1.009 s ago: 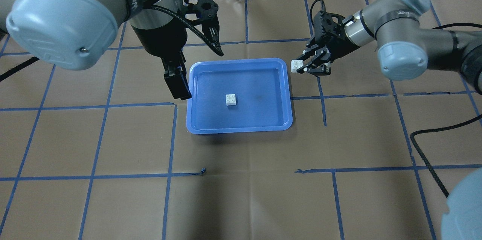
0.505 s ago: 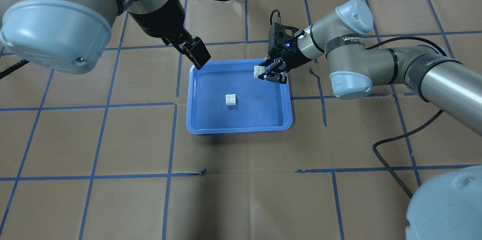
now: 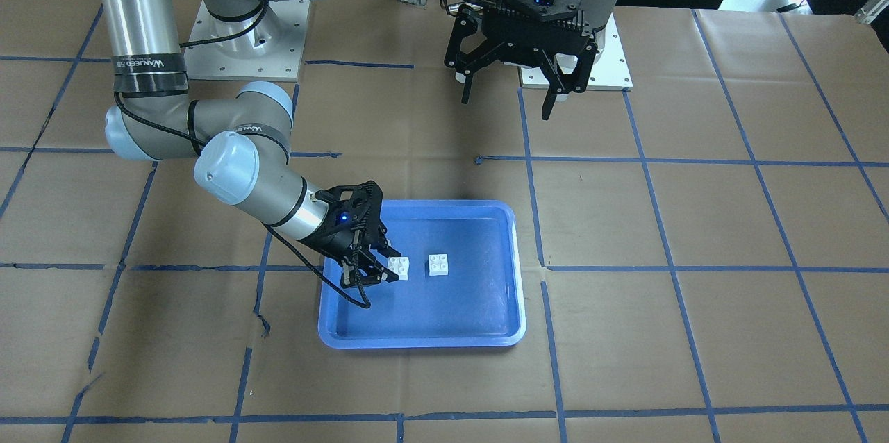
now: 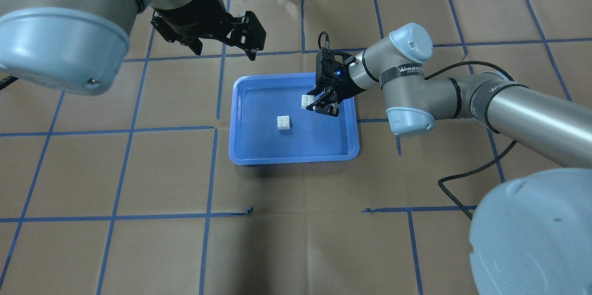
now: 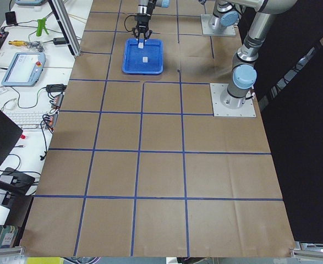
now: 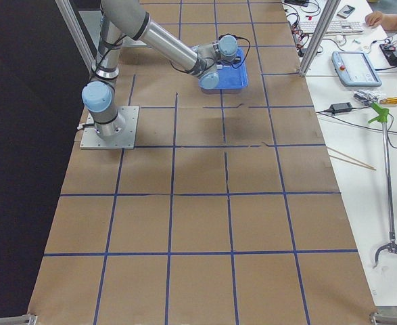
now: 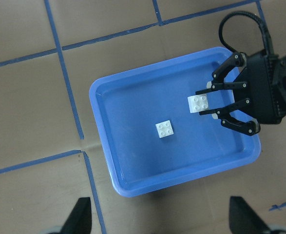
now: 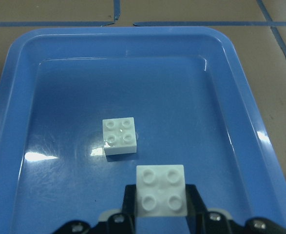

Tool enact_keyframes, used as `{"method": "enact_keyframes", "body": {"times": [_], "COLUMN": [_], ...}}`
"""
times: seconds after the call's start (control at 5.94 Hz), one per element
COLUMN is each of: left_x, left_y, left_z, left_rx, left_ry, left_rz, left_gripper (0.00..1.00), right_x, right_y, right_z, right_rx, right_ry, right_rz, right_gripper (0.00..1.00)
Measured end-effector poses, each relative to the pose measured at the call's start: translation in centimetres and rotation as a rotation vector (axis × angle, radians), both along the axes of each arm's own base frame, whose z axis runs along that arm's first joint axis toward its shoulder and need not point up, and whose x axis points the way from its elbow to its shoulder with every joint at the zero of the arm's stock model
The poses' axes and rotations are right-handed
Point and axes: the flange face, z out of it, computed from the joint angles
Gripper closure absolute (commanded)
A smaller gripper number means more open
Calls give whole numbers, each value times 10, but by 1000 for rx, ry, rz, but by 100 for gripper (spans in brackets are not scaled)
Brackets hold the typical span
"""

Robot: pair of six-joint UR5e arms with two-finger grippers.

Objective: Assemble white blocks and place on blue tray

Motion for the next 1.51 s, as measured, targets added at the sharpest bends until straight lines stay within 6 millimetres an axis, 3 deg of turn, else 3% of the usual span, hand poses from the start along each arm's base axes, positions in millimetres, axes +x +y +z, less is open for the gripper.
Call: {"method": "enact_keyframes", "body": {"times": [0.5, 0.67, 1.18, 1.51], "left_x": [98, 107, 107, 107], "left_y": [-32, -33, -7, 0], "left_z": [2, 3, -3, -3], "left_rx": [4, 4, 156, 183], "left_ry": [11, 9, -15, -14], "left_rz": [186, 200, 178, 168], "left_gripper": [1, 1, 1, 1], "right_x": [15, 18, 29, 37], "right_y": [9, 11, 17, 21], "right_z": [-24, -26, -33, -39], "right_rx": [22, 29, 45, 53], "right_ry": [-2, -2, 3, 8], "right_rz": [24, 28, 39, 52], "right_gripper": [71, 71, 71, 71]}}
